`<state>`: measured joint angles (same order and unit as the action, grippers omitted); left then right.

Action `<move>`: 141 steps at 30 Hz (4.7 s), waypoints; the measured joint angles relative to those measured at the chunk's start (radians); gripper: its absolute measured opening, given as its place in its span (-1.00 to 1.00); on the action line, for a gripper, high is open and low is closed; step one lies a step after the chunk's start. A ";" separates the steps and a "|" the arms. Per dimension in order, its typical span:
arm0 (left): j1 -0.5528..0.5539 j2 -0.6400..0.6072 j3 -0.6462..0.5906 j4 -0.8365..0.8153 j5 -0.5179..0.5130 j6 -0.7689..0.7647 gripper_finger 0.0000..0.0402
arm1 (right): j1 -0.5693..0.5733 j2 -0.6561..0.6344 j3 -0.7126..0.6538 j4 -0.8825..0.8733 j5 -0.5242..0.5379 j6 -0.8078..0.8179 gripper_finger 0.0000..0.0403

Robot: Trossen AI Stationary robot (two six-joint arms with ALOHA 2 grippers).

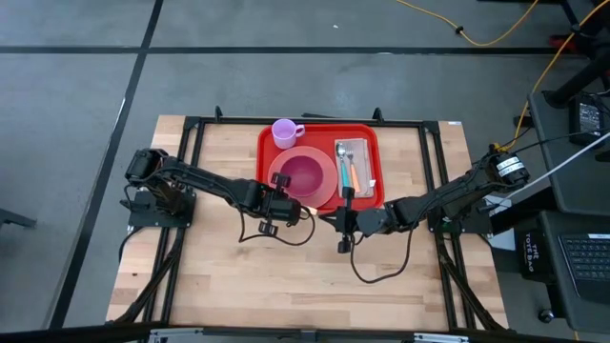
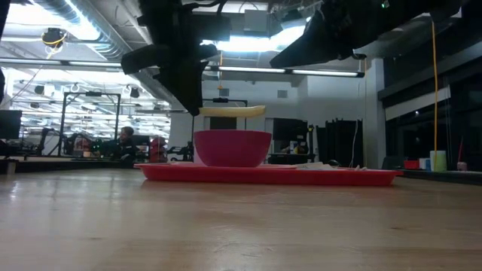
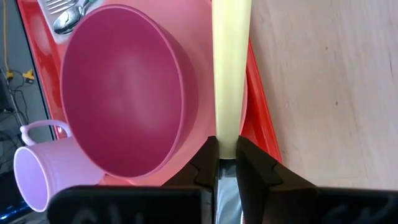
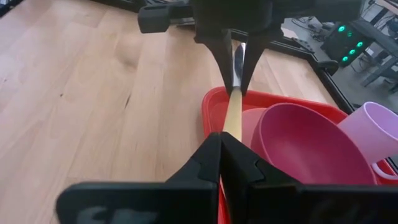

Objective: Set up tray
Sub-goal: Put the yellow knife on top of the brown napkin to the right of the orange fork

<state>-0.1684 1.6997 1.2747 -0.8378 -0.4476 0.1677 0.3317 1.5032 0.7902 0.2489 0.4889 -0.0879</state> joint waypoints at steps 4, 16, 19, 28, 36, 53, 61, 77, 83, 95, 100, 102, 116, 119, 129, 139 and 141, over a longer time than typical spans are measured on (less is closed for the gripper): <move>0.000 0.000 0.000 0.000 -0.004 0.001 -0.88 | 0.000 0.000 0.000 0.000 0.000 -0.021 -0.95; 0.000 0.000 0.000 -0.001 -0.026 0.033 -0.88 | 0.000 0.000 -0.001 0.039 0.067 -0.074 -0.86; 0.001 0.000 0.000 -0.001 -0.086 0.037 -0.88 | -0.005 0.000 -0.001 0.048 0.068 -0.075 -0.75; 0.030 0.000 0.000 -0.002 -0.119 0.031 -0.88 | -0.063 0.000 -0.002 0.113 -0.004 -0.134 -0.39; 0.035 0.000 0.000 -0.001 -0.136 0.049 -0.88 | -0.125 0.020 -0.002 0.153 -0.069 -0.145 -0.15; 0.034 0.000 0.000 -0.007 -0.147 0.057 -0.88 | -0.171 0.273 0.206 0.057 -0.038 -0.180 -0.11; 0.027 0.000 0.000 -0.004 -0.150 0.074 -0.88 | -0.179 0.285 0.206 0.055 0.030 -0.182 -0.11; 0.005 0.000 0.000 -0.003 -0.185 0.108 -0.88 | -0.179 0.285 0.206 0.031 0.010 -0.125 -0.11; 0.006 0.000 0.046 -0.011 -0.182 0.124 -0.88 | -0.179 0.285 0.207 -0.014 0.048 -0.128 -0.11; 0.041 0.000 0.082 -0.037 -0.111 0.086 -0.88 | -0.178 0.285 0.207 -0.003 0.067 -0.184 -0.11; 0.047 0.000 0.082 -0.037 -0.129 0.082 -0.88 | -0.178 0.285 0.207 0.001 0.069 -0.184 -0.11; 0.048 0.000 0.082 -0.037 -0.132 0.082 -0.88 | -0.178 0.285 0.207 0.002 0.072 -0.186 -0.11; 0.049 0.000 0.082 -0.054 -0.133 0.063 -0.88 | -0.178 0.285 0.207 0.049 0.070 -0.239 -0.11; 0.049 0.000 0.082 -0.054 -0.133 0.069 -0.88 | -0.178 0.285 0.207 0.052 0.070 -0.239 -0.11; 0.049 0.000 0.082 -0.054 -0.135 0.070 -0.88 | -0.178 0.285 0.207 0.081 0.112 -0.232 -0.11; 0.049 0.000 0.082 -0.054 -0.129 0.072 -0.88 | -0.178 0.285 0.207 0.071 0.129 -0.202 -0.12; 0.049 0.000 0.082 -0.054 -0.127 0.073 -0.88 | -0.178 0.285 0.207 0.069 0.129 -0.202 -0.15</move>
<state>-0.1195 1.6997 1.3571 -0.8921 -0.5750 0.2409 0.1535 1.7878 0.9970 0.3175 0.6178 -0.2897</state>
